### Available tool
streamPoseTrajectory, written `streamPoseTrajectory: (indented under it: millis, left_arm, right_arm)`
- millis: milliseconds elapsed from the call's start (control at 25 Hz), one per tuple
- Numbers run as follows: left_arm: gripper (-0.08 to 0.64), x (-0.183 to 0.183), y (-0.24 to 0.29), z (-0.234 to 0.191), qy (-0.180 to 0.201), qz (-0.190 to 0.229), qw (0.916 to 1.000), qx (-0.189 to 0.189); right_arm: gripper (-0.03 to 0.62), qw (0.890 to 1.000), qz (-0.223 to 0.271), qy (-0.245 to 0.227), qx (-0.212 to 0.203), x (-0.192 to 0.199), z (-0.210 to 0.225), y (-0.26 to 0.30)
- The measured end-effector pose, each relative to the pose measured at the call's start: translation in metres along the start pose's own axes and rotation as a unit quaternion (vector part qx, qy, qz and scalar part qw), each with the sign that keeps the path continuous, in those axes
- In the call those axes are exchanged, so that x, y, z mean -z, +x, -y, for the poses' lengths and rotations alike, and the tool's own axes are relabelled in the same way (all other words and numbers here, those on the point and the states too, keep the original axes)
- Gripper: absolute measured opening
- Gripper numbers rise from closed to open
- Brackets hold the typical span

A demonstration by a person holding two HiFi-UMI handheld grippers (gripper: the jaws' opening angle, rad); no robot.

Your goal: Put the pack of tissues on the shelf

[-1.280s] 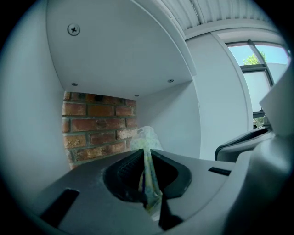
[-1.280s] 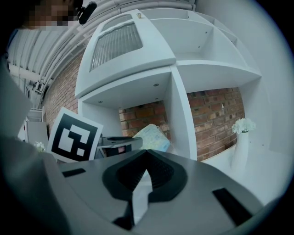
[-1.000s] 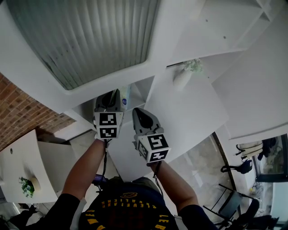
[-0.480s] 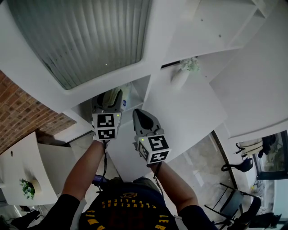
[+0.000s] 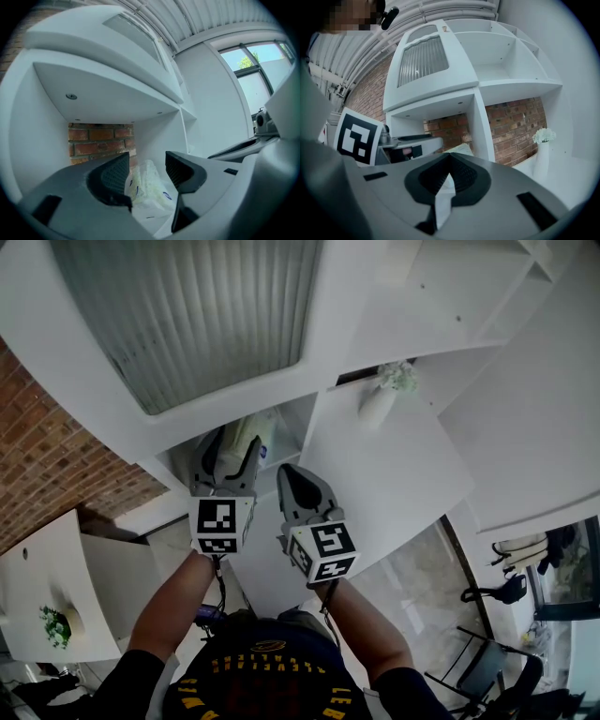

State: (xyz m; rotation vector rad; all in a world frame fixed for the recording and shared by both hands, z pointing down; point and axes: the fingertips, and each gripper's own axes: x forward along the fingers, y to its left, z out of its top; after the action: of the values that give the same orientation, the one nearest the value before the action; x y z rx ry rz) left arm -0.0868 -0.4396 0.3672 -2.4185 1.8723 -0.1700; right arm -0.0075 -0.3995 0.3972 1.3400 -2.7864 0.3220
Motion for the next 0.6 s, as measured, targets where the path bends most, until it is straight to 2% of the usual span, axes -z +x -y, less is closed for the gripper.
streamPoseTrajectory:
  millis: [280,600]
  left_arm:
    - [0.224,-0.030,-0.050,0.015,-0.012,0.057,0.9978,0.032]
    - [0.224,-0.048,-0.094,0.022,-0.058,0.059,0.9957,0.043]
  right_arm:
    - [0.006,1.000,0.020,-0.005,-0.015,-0.017,-0.013,-0.012]
    - [0.006,0.999,0.032,-0.015,-0.026,-0.027,-0.023,-0.032]
